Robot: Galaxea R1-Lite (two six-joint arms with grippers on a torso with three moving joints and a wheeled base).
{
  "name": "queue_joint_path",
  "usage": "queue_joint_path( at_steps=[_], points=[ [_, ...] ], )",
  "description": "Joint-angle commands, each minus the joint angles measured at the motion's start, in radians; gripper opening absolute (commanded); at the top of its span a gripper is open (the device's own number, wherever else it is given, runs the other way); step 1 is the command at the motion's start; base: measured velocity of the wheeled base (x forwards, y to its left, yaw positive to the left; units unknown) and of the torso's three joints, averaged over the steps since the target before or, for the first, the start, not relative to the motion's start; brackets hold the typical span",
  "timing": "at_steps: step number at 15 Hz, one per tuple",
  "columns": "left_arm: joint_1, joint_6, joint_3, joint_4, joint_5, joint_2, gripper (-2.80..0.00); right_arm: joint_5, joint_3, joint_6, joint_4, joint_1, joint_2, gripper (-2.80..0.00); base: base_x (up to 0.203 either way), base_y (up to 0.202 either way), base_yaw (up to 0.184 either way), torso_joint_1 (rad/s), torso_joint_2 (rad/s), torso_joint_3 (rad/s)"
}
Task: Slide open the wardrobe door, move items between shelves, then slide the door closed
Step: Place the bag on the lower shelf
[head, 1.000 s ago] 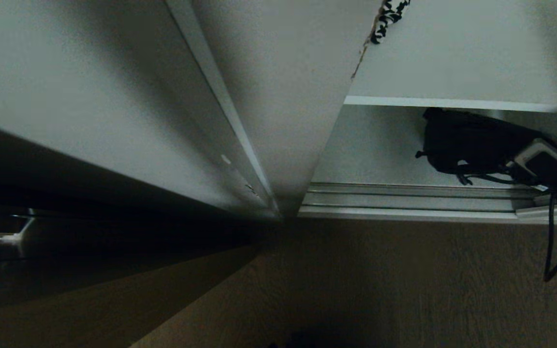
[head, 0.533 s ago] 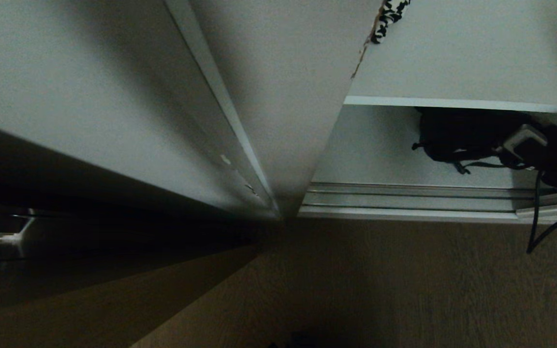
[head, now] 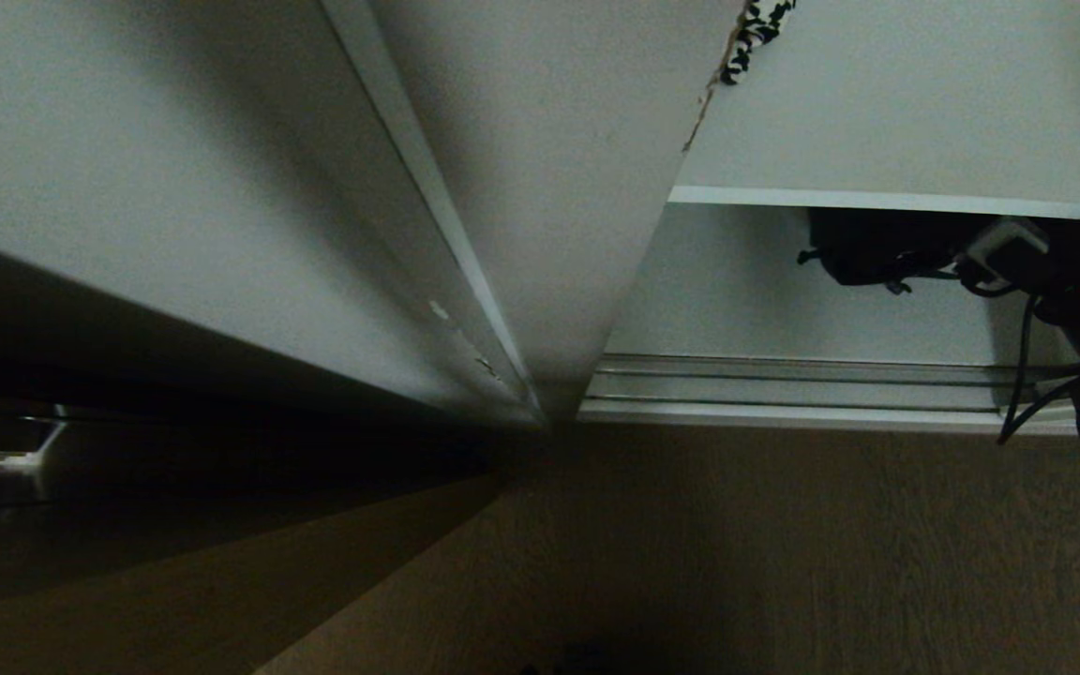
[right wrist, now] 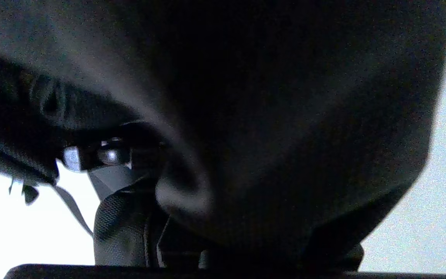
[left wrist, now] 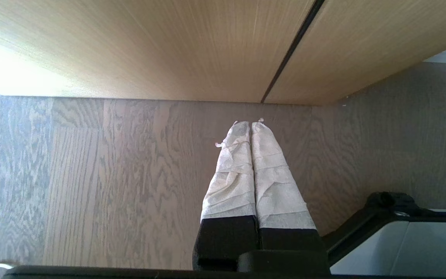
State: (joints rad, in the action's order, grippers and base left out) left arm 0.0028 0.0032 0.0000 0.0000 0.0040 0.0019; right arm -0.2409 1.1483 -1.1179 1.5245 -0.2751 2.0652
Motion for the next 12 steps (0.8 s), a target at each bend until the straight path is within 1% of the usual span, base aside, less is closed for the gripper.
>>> queue_joint_path(
  at_steps=[1,3,4,7,10,11,12],
  points=[
    [0.000,0.000,0.000,0.000,0.001,0.000,-2.80,0.001,0.034,-0.006,0.006,0.001,0.088,-2.80,0.000,0.000,0.000,0.000,0.00,0.000],
    [0.000,0.000,0.000,0.000,0.001,0.000,-2.80,-0.003,0.107,-0.008,0.006,0.002,0.121,-2.80,0.000,0.000,0.000,0.000,0.00,0.000],
    [0.000,0.000,0.000,0.000,0.001,0.000,-2.80,-0.004,0.108,-0.007,0.006,0.001,0.114,-2.80,0.000,0.000,0.000,0.000,0.00,0.000],
    [0.000,0.000,0.000,0.000,0.001,0.000,-2.80,-0.006,-0.023,-0.010,0.006,-0.012,0.077,-2.80,0.000,0.000,0.000,0.000,0.00,0.000],
    [0.000,0.000,0.000,0.000,0.001,0.000,-2.80,-0.005,-0.117,-0.011,0.006,-0.035,0.087,-2.80,0.000,0.000,0.000,0.000,0.00,0.000],
    [0.000,0.000,0.000,0.000,0.001,0.000,-2.80,-0.004,-0.127,-0.012,0.006,-0.042,0.099,-2.80,0.000,0.000,0.000,0.000,0.00,0.000],
    [0.000,0.000,0.000,0.000,0.001,0.000,-2.80,-0.002,-0.107,-0.011,0.006,-0.045,0.116,-2.80,0.000,0.000,0.000,0.000,0.00,0.000]
  ],
)
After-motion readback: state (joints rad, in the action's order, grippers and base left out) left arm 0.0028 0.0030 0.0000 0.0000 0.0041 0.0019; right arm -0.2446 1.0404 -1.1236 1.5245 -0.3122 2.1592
